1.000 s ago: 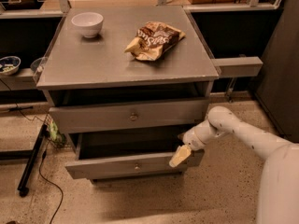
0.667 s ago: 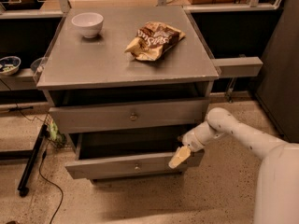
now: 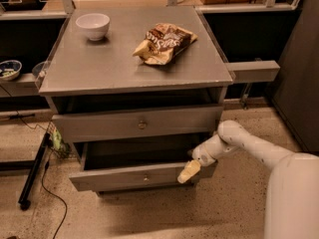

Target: Open middle drawer

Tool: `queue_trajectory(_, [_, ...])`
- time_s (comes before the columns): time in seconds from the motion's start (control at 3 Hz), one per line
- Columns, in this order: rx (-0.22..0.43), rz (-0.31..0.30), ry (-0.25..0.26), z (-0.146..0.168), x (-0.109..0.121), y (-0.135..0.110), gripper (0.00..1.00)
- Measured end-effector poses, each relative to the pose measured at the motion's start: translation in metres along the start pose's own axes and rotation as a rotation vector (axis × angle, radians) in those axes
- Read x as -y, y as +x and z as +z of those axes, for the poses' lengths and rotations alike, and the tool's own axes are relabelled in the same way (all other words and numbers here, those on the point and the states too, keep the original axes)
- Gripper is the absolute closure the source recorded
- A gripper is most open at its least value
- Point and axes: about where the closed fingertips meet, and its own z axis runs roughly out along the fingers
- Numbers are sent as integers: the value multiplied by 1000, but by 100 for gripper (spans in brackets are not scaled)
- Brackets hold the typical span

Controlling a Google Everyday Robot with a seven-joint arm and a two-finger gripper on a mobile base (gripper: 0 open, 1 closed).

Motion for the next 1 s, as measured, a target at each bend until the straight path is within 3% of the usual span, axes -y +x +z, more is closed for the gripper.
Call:
queue_trajectory(0.33, [0, 0, 0, -1, 0, 0, 16])
queue_trajectory(1.0, [0, 0, 0, 0, 0, 0, 63])
